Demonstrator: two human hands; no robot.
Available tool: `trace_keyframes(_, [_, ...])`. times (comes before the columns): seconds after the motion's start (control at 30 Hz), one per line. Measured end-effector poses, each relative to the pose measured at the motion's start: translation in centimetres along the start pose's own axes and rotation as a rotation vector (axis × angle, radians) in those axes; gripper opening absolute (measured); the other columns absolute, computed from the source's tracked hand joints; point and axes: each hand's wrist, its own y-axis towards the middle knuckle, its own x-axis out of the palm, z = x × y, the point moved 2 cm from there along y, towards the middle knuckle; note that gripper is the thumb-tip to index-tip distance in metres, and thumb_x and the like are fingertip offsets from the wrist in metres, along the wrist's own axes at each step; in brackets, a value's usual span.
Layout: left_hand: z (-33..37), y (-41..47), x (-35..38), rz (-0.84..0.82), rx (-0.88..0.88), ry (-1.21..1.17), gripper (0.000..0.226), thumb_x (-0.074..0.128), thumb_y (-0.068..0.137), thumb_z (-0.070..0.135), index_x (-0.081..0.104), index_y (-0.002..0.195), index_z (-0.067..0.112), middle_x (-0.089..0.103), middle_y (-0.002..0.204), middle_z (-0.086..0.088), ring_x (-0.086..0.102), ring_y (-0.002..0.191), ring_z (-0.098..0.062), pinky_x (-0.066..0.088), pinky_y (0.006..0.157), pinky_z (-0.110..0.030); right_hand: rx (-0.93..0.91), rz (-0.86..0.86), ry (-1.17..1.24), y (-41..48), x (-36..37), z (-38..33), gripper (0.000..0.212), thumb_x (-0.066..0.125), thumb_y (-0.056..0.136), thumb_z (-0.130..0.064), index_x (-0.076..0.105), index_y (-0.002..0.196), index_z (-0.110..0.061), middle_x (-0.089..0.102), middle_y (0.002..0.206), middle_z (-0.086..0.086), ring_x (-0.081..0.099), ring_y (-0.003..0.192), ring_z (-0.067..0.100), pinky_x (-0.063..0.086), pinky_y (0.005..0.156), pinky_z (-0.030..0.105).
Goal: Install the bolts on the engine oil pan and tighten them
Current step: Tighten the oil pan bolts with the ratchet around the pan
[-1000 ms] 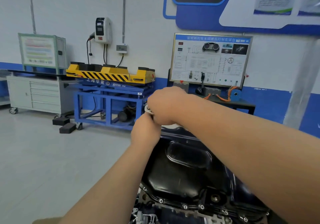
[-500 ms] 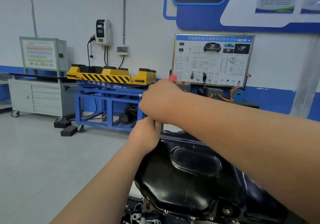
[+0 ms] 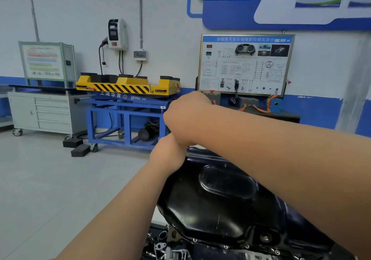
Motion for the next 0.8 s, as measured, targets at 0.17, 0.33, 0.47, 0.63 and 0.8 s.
trace_keyframes(0.17, [-0.3, 0.0, -0.3, -0.006, -0.065, -0.067, 0.038, 0.034, 0.093, 0.002, 0.023, 0.06, 0.017, 0.028, 0.062, 0.004, 0.037, 0.067, -0.017, 0.025, 0.062, -0.026, 0.027, -0.025, 0.108, 0.2, -0.4, 0.1, 0.027, 0.05, 0.093, -0.01, 0.035, 0.071, -0.016, 0.034, 0.072, 0.001, 0.036, 0.059, 0.019, 0.031, 0.046, 0.033])
trace_keyframes(0.33, [-0.1, 0.0, -0.2, 0.05, -0.016, 0.084, 0.038, 0.039, 0.094, 0.009, 0.027, 0.059, 0.02, 0.033, 0.058, 0.003, 0.034, 0.056, -0.015, 0.025, 0.052, -0.026, 0.01, 0.078, 0.115, -0.3, -0.1, 0.3, 0.032, 0.051, 0.09, -0.005, 0.036, 0.065, -0.016, 0.038, 0.072, 0.0, 0.037, 0.057, 0.018, 0.032, 0.045, 0.031])
trace_keyframes(0.47, [-0.2, -0.1, -0.3, 0.008, 0.011, 0.141, 0.037, 0.035, 0.09, -0.001, 0.021, 0.06, 0.014, 0.028, 0.058, 0.0, 0.023, 0.052, -0.009, 0.015, 0.044, -0.022, 0.09, 0.17, 0.313, -0.1, 1.6, 0.6, 0.031, 0.053, 0.092, -0.022, 0.039, 0.065, -0.016, 0.041, 0.07, -0.002, 0.042, 0.058, 0.016, 0.034, 0.048, 0.03])
trace_keyframes(0.63, [0.1, -0.1, -0.3, -0.012, -0.037, 0.173, 0.034, 0.035, 0.092, 0.001, 0.027, 0.061, 0.013, 0.033, 0.06, 0.0, 0.026, 0.053, -0.01, 0.019, 0.046, -0.023, 0.104, 0.145, 0.415, 0.1, 1.8, 0.5, 0.028, 0.054, 0.093, -0.021, 0.039, 0.069, -0.016, 0.039, 0.069, -0.001, 0.044, 0.061, 0.018, 0.039, 0.059, 0.034])
trace_keyframes(0.8, [0.3, 0.2, -0.3, -0.084, -0.004, 0.132, 0.034, 0.036, 0.094, 0.012, 0.032, 0.061, 0.016, 0.038, 0.057, 0.0, 0.032, 0.055, -0.015, 0.023, 0.048, -0.028, -0.067, 0.094, 0.177, -0.7, 0.9, 1.1, 0.031, 0.05, 0.089, -0.004, 0.033, 0.065, -0.014, 0.037, 0.07, 0.0, 0.037, 0.055, 0.016, 0.034, 0.049, 0.028])
